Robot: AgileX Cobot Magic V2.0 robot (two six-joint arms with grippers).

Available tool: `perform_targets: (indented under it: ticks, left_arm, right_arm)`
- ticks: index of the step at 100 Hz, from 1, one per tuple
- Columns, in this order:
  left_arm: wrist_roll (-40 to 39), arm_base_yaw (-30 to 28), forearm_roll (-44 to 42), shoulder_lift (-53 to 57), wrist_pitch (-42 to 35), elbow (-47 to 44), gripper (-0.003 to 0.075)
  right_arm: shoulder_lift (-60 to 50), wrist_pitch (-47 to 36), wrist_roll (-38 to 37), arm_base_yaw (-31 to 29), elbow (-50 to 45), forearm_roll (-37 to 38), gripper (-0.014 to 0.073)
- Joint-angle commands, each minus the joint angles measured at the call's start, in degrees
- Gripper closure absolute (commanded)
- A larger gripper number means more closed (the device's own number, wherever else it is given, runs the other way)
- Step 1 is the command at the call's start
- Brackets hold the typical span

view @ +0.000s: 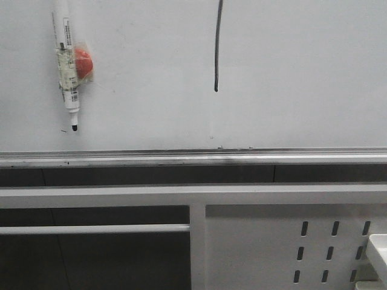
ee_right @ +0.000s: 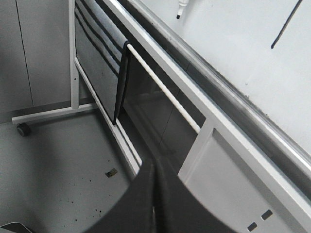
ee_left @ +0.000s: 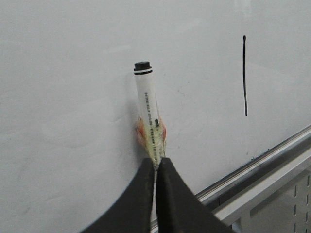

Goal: Write number 1 on whiteboard

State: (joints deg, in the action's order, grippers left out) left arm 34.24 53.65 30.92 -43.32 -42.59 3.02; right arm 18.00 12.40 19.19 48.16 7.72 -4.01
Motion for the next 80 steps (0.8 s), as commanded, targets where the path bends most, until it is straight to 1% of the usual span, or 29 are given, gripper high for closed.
perform_targets:
  ticks: [1, 7, 12, 23, 31, 38, 42, 47, 51, 54, 57, 59, 64, 69, 80]
  left_arm:
    - [1.83, 0.05, -1.02, 0.20, -4.52, 1.77, 0.0740]
    - [7.22, -0.09, -0.89, 0.20, -5.14, 1.77, 0.0740]
    - [9.29, -0.09, -0.89, 0.20, -6.04, 1.77, 0.0740]
    - [9.29, -0.09, -0.89, 0.20, -6.28, 1.77, 0.0740]
    - [11.77, -0.17, -0.45, 2.85, -7.24, 1.77, 0.0740]
    - [11.21, -2.14, -0.87, 5.35, -8.24, 1.77, 0.0740]
    - [9.63, -4.84, -1.57, 7.45, -7.51, 1.77, 0.0740]
    - [4.65, -8.99, -1.73, 10.30, -5.91, 1.77, 0.0740]
    - [0.95, -13.42, -1.73, 12.54, -4.11, 1.77, 0.0740]
    - [-2.53, -16.74, -1.73, 14.96, -1.61, 1.77, 0.0740]
    - [-4.71, -21.04, -1.73, 16.94, 0.84, 1.77, 0.0740]
    - [-5.81, -22.76, -1.60, 18.48, 2.96, 1.77, 0.0740]
    - [-6.52, -29.19, -0.89, 22.17, 8.48, 1.77, 0.0740]
    - [-6.42, -33.89, -0.01, 26.03, 14.65, 1.77, 0.0740]
    - [-5.99, -41.67, -0.11, 32.86, 27.57, 1.66, 0.0740]
  right_arm:
    - [0.28, -4.31, 0.27, 0.14, 1.41, 0.04, 0.0652]
    - [0.28, -4.31, 0.27, 0.14, 1.41, 0.04, 0.0652]
    - [0.28, -4.31, 0.27, 0.14, 1.41, 0.04, 0.0652]
    - [0.28, -4.31, 0.27, 0.14, 1.41, 0.04, 0.0652]
    - [0.28, -4.31, 0.27, 0.14, 1.41, 0.04, 0.0652]
    - [0.28, -4.31, 0.27, 0.14, 1.41, 0.04, 0.0652]
    - [0.28, -4.31, 0.27, 0.14, 1.41, 0.04, 0.0652]
    - [0.28, -4.31, 0.27, 0.14, 1.41, 0.04, 0.0652]
    - [0.28, -4.31, 0.27, 0.14, 1.41, 0.04, 0.0652]
    - [0.28, -4.31, 0.27, 0.14, 1.41, 0.04, 0.0652]
    - [0.28, -4.31, 0.27, 0.14, 1.41, 0.04, 0.0652]
    - [0.28, -4.31, 0.27, 0.14, 1.41, 0.04, 0.0652]
    - [0.28, -4.31, 0.27, 0.14, 1.41, 0.04, 0.0652]
    - [0.28, -4.31, 0.27, 0.14, 1.41, 0.04, 0.0652]
    - [0.28, -4.31, 0.27, 0.14, 1.41, 0.04, 0.0652]
